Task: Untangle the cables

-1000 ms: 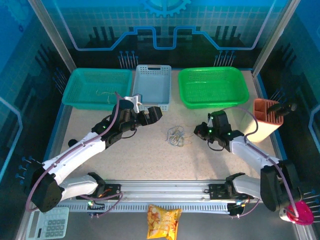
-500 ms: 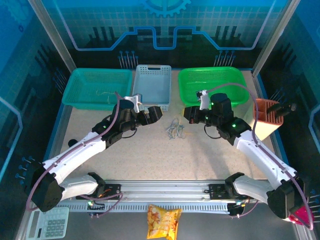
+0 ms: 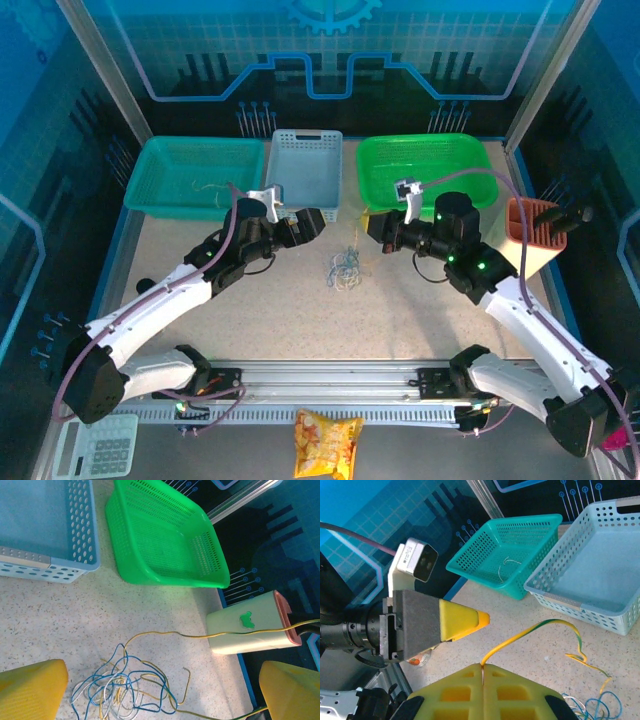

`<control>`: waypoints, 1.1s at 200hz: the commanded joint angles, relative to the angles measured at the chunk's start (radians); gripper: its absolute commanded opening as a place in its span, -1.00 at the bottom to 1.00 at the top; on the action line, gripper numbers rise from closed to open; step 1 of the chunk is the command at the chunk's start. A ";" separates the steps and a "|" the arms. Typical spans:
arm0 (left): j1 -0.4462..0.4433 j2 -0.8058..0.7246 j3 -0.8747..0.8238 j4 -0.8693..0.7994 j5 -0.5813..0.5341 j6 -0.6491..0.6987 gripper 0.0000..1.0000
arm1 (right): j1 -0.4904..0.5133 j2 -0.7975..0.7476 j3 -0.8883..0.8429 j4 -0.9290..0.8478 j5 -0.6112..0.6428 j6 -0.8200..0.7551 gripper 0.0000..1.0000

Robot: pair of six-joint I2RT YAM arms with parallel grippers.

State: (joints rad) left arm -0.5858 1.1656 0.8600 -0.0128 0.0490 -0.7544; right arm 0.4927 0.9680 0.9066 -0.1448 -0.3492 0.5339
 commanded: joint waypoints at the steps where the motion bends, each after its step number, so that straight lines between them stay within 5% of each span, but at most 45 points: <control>1: -0.008 0.000 -0.025 0.036 0.023 0.004 0.98 | 0.010 -0.035 -0.020 0.069 -0.026 0.001 -1.00; 36: -0.008 -0.004 -0.034 0.041 0.031 0.004 0.99 | 0.010 -0.099 -0.043 0.113 0.016 -0.002 -1.00; 146: -0.009 -0.057 -0.102 0.037 0.066 0.081 0.90 | -0.012 0.075 -0.122 0.047 0.098 0.012 -1.00; 220: -0.009 0.034 -0.104 0.202 0.128 -0.211 0.98 | -0.011 0.012 -0.113 0.116 -0.095 -0.077 -1.00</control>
State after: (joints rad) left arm -0.5858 1.1538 0.7654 0.0708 0.1257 -0.8097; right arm 0.4889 1.0260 0.7795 -0.0834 -0.3664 0.5034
